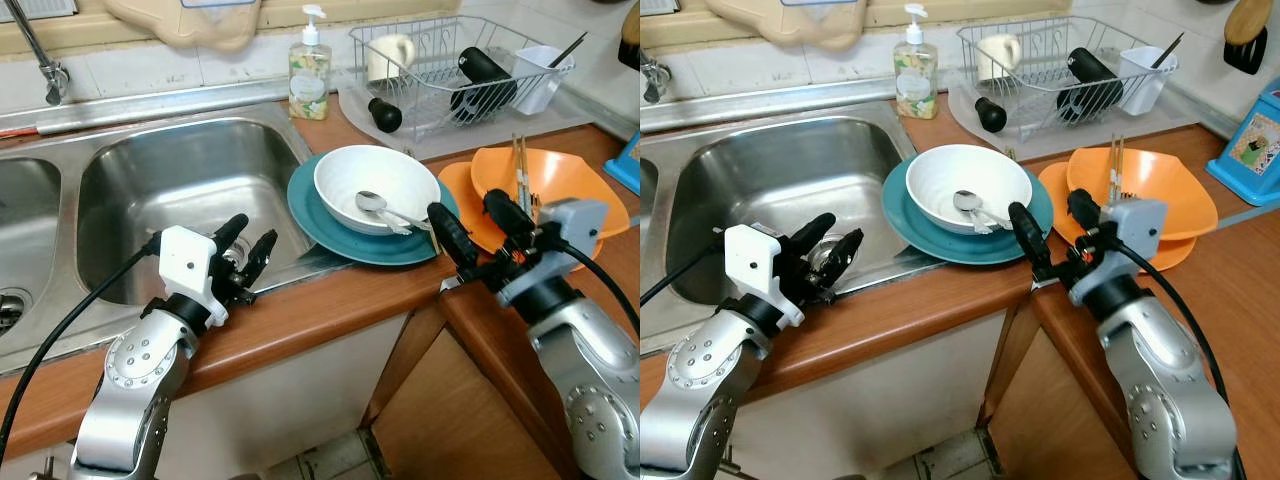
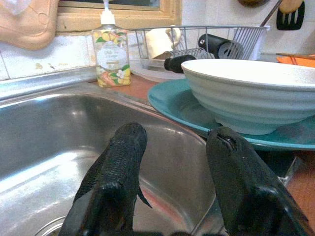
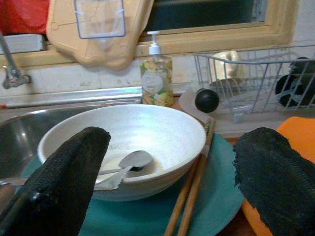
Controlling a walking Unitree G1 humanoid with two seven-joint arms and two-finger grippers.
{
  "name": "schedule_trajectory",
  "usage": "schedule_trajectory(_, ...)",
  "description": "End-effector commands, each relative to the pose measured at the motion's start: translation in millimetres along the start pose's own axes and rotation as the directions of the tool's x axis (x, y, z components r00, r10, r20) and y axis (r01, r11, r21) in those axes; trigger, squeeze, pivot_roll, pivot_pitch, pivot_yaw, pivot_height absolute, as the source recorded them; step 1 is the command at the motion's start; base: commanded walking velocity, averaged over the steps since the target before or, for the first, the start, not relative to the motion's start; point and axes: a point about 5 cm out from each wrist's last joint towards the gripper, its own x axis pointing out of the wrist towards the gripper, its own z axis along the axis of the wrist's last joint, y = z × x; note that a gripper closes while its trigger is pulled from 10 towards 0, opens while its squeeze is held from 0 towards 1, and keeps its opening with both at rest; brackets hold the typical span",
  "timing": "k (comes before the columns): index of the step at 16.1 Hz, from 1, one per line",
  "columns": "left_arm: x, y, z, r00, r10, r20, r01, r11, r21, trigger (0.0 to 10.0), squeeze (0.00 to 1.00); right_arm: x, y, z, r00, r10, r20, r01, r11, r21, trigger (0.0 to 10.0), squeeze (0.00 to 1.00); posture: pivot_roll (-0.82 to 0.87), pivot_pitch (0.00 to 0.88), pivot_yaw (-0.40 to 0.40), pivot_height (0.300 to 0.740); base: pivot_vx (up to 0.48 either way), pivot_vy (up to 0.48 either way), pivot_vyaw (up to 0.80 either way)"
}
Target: Kitchen organization
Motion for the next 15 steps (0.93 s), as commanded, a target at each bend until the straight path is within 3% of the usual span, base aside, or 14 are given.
schedule_trajectory(1, 1.6, 0.0, -1, 1.000, 0.004, -0.007, -0.004, 1.000, -0.001, 10.0, 0.00, 2.5, -0.6, 0, 1.000, -0.009, 0.005, 0.009, 1.000, 0.001, 10.0, 0.00, -0.02, 0.000, 0.003, 0.740, 0.000, 0.000, 0.00)
schedule_trajectory(3, 5.5, 12.0, 2, 0.989, 0.148, 0.016, -0.148, 0.989, 0.018, 10.0, 0.00, 6.1, 1.7, 5, 0.999, -0.046, 0.030, 0.047, 0.997, -0.055, 10.0, 0.00, -0.02, 0.000, 0.009, 0.740, 0.000, 0.000, 0.00)
schedule_trajectory(5, 9.1, 14.9, 8, 0.983, 0.175, 0.055, -0.176, 0.984, 0.016, 10.0, 0.00, 6.8, 10.8, 7, 0.997, -0.063, 0.041, 0.067, 0.993, -0.098, 10.0, 0.00, -0.03, 0.000, 0.014, 0.740, 0.000, 0.000, 0.00)
schedule_trajectory(6, 11.8, 16.4, 12, 0.976, 0.206, 0.069, -0.206, 0.979, -0.003, 10.0, 0.00, 7.5, 20.0, 14, 0.994, -0.072, 0.085, 0.079, 0.994, -0.079, 10.0, 0.00, -0.03, 0.000, 0.017, 0.740, 0.000, 0.480, 0.00)
schedule_trajectory(10, 13.3, 7.0, 11, 0.974, 0.218, 0.062, -0.218, 0.976, -0.011, 10.0, 0.00, 7.1, 28.1, 14, 0.992, -0.084, 0.096, 0.093, 0.991, -0.096, 10.0, 0.00, -0.03, 0.000, 0.017, 0.740, 0.000, 0.120, 0.00)
schedule_trajectory(15, 10.2, -2.1, 7, 0.979, 0.201, 0.043, -0.202, 0.979, 0.008, 10.0, 0.00, 5.4, 19.8, 21, 0.985, -0.128, 0.116, 0.137, 0.987, -0.081, 10.0, 0.00, -0.03, 0.000, 0.010, 0.740, 0.000, 0.000, 0.00)
